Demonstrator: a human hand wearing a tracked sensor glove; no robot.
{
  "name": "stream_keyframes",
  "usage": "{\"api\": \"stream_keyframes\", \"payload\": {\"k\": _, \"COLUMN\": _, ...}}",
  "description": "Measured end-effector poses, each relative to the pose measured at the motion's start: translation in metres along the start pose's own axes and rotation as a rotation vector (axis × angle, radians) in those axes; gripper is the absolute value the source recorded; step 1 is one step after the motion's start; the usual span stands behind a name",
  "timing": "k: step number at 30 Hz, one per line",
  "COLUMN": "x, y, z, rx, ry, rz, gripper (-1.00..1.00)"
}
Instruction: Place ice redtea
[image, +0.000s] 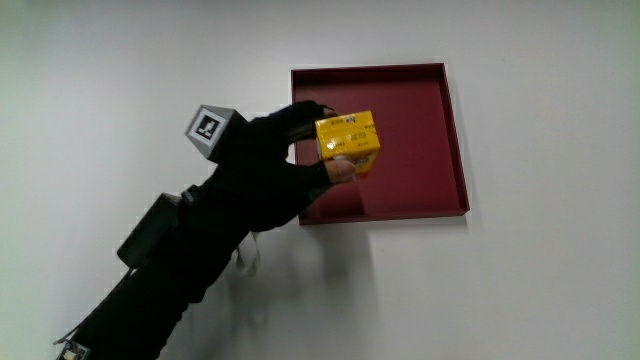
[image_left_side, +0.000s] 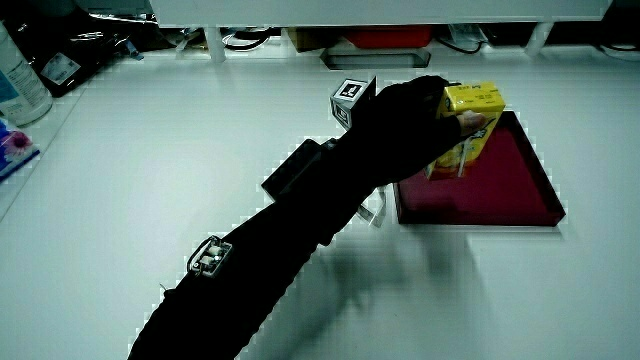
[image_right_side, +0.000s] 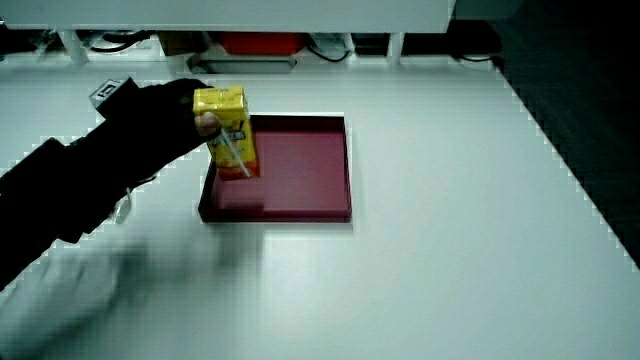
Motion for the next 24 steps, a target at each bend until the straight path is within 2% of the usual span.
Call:
{"api": "stream_keyframes", "payload": {"k": 10, "x": -0.038, "y": -0.007, "z": -0.001, "rx": 0.001, "ry": -0.011, "rz": 0.079, "gripper": 0.00}}
{"api": "stream_keyframes", "payload": {"k": 15, "x": -0.045, "y": -0.009, "z": -0.001, "rx": -0.004, "ry": -0.024, "rz": 0.102, "gripper": 0.00}}
{"api": "stream_keyframes", "payload": {"k": 16, "x": -0.048, "y": -0.009, "z": 0.000, "rx": 0.005, "ry": -0.050, "rz": 0.100, "gripper": 0.00}}
{"api": "stream_keyframes", "payload": {"k": 18, "x": -0.052, "y": -0.009, "z": 0.003, "rx": 0.012, "ry": -0.060, "rz": 0.101, "gripper": 0.00}}
{"api": "stream_keyframes", "payload": {"k": 24, "x": -0.055, "y": -0.008, "z": 0.004, "rx": -0.003, "ry": -0.059, "rz": 0.122, "gripper": 0.00}}
